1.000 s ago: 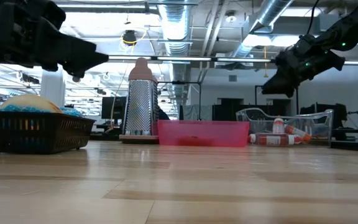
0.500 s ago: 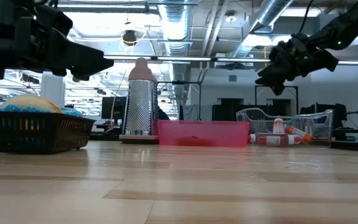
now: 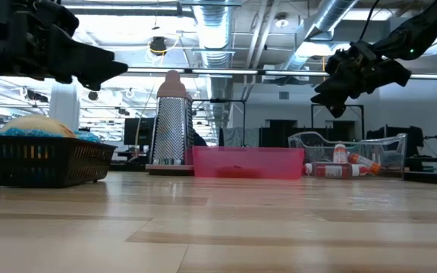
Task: Pick & Place Food Item
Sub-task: Return to Home Position
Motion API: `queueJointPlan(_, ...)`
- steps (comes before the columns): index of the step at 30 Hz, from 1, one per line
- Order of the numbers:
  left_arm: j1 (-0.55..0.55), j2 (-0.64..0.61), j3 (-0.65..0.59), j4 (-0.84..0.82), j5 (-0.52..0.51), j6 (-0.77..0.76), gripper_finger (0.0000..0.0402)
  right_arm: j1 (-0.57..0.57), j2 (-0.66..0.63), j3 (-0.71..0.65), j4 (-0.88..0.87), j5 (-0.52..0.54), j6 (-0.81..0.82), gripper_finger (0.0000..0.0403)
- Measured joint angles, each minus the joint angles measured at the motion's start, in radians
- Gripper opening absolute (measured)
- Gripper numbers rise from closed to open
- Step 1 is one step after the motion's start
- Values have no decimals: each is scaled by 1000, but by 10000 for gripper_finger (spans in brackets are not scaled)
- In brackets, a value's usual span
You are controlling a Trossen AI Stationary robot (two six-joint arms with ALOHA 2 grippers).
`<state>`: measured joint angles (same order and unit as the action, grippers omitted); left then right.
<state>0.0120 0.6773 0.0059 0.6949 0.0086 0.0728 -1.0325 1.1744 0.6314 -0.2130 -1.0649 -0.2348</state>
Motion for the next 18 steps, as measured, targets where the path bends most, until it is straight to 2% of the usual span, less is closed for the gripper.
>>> queueJointPlan(5,-5,-188,0,-193,0,-25,227,11,0,0,-7,0,0,134)
queueJointPlan(10,-13,-245,0,-282,-18,-21,227,16,0,0,-7,1,16,134)
queueJointPlan(18,-13,-344,0,-368,18,-12,227,64,0,0,26,31,37,134)
